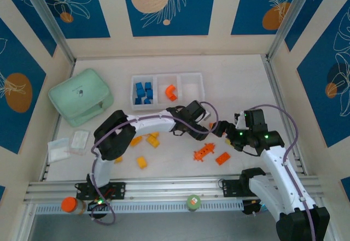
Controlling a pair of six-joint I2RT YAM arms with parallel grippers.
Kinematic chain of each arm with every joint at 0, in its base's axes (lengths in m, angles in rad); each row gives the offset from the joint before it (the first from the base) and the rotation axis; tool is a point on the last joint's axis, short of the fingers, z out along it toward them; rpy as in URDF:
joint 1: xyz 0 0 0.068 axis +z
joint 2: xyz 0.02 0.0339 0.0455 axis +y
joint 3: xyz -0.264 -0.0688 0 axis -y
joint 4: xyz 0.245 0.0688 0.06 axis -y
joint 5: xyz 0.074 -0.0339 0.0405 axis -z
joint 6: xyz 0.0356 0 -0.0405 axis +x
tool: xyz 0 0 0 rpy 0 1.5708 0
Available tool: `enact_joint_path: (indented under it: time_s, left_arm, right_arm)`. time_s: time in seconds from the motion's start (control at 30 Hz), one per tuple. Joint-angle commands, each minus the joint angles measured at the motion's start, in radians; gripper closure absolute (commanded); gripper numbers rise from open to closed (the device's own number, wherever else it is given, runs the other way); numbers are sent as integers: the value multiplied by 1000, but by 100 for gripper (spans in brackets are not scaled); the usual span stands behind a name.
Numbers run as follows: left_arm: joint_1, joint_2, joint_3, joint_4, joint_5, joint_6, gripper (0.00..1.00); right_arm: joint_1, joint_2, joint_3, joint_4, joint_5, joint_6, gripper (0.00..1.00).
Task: Sort the legos into containers by color
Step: Pick up the lego from the center of the table.
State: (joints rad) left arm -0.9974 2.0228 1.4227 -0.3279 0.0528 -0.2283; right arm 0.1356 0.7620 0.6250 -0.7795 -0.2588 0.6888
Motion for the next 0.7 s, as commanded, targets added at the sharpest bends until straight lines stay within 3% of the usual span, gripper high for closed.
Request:
enact_joint_path:
  time_s: [0.0,0.27,0.43,0.67]
  left_arm:
    - [-6,34,18,6,54,58,26]
    - [-6,77,34,3,42,49,25]
    - [-7,105,57,-27,-44,36,33]
    - [-7,90,38,-1,-45,25,45]
  right_arm:
    - [-11,-17,-10,-15,-7,11,1]
    - [-26,-17,-23,7,-38,9,1]
    - [-30,-17,-24,19,-49,9,1]
    - [-38,-17,-26,28,-56,8,1]
